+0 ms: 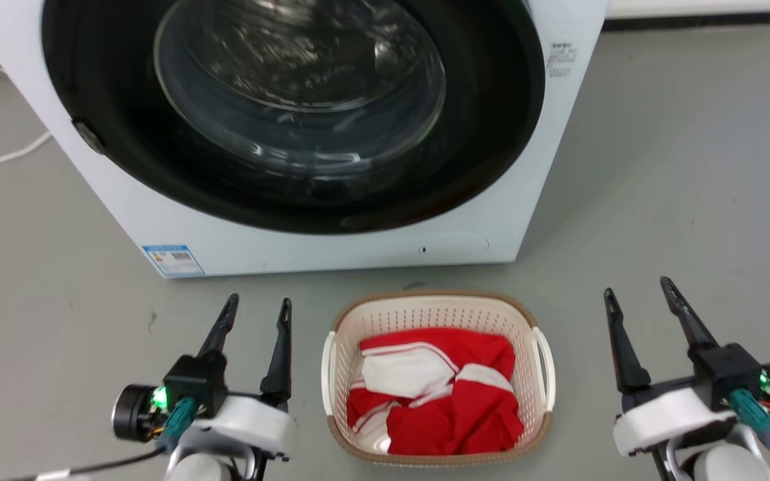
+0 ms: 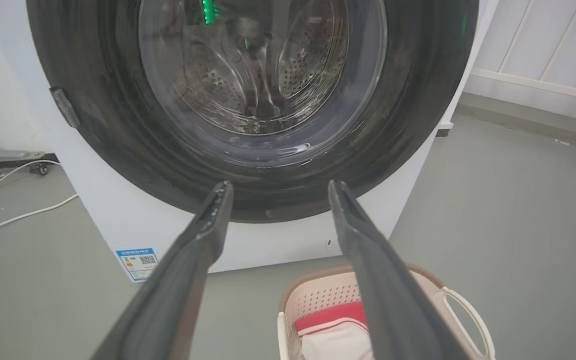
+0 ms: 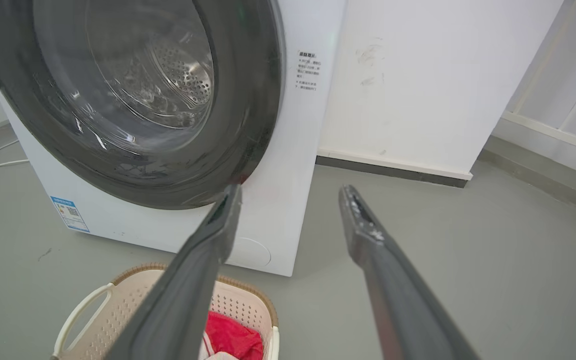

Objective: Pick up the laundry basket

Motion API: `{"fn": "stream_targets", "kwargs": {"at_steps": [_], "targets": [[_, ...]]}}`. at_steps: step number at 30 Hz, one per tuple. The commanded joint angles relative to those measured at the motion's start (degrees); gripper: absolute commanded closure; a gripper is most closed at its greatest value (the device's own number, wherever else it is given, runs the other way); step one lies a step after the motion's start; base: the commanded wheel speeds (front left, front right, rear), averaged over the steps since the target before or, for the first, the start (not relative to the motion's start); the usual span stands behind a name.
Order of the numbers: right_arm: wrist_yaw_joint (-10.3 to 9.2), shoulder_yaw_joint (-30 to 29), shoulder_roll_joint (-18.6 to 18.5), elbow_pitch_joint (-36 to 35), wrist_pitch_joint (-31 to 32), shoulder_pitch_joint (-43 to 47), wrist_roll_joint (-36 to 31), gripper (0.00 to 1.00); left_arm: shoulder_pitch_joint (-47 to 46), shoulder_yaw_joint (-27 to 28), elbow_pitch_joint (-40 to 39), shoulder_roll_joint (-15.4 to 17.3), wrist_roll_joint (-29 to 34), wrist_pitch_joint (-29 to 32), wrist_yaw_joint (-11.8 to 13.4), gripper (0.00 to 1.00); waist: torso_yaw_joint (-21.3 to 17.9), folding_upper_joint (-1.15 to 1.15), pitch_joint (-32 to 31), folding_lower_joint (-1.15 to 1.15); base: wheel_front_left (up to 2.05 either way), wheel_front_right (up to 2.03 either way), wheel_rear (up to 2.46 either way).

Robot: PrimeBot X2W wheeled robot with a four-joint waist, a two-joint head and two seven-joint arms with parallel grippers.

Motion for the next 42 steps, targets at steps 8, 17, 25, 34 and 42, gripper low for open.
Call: {"fn": "stream_targets", "kwargs": {"at_steps": [8,17,25,34,42], "targets": [[-0.03,0.4,-0.2,13.6,-0.1,-11.8,-3.9,0.0,-12.0,-1.6,15.5,0.1,0.6,-0.2,-1.0,0.0,-2.6,0.0,11.6,0.0,0.0,0.0,0.0],[-0.03,1.2,-0.9,26.6,-0.1,-21.1,-6.8,0.0,-23.1,-2.5,30.9,0.2,1.3,-0.2,-1.9,0.0,-2.9,0.0,20.3,0.0,0.0,0.0,0.0],[-0.03,3.3,-1.9,34.6,-0.1,-28.9,-7.5,0.0,-33.3,-3.0,44.2,0.7,0.5,-0.2,-2.4,0.0,-2.5,0.0,27.0,0.0,0.0,0.0,0.0],[-0.03,4.6,-2.5,43.9,-0.1,-35.6,-8.1,0.0,-39.7,-3.8,51.6,1.3,-0.4,-0.2,-3.0,0.0,-2.2,0.0,31.6,0.0,0.0,0.0,0.0],[-0.03,5.0,-2.9,50.5,-0.1,-40.5,-8.9,0.0,-44.0,-5.4,57.3,0.8,-1.8,-0.1,-3.3,0.0,-1.5,0.0,35.2,0.0,0.0,0.0,0.0]]}}
